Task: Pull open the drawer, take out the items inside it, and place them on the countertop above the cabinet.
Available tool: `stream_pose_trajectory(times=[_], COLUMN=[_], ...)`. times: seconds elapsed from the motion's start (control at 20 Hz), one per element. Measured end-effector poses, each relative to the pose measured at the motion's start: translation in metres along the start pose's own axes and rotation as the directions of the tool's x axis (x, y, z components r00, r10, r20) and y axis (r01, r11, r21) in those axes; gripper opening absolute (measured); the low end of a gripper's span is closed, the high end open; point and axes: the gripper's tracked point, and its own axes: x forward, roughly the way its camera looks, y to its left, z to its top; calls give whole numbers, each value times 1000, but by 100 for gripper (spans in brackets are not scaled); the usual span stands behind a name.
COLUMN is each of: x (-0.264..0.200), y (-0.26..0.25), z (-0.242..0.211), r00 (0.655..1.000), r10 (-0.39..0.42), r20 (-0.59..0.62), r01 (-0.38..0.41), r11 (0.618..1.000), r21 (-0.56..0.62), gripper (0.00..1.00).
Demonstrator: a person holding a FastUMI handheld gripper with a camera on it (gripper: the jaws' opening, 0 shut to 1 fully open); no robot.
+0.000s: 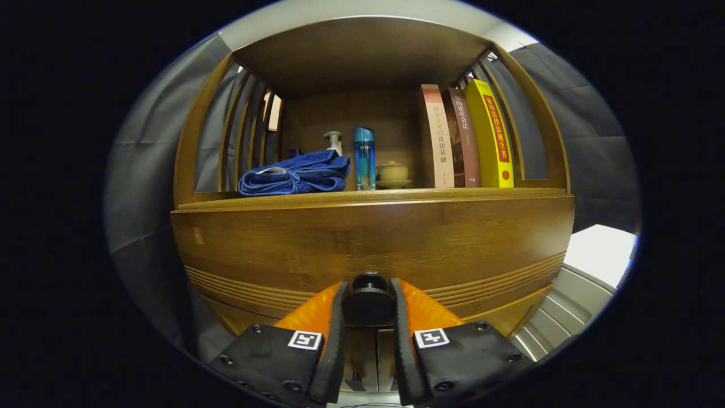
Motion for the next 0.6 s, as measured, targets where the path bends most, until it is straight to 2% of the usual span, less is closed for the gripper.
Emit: stream_pose_trajectory(times=[0.15, 0.6], x=[1, -24], y=[-1, -1], z=[3, 8], r00=[1000, 1000], r10=[-2, -12], r20=[8, 4], r01=[2, 12], r11=[1000, 1000], r21=[-9, 19], gripper=[40, 39])
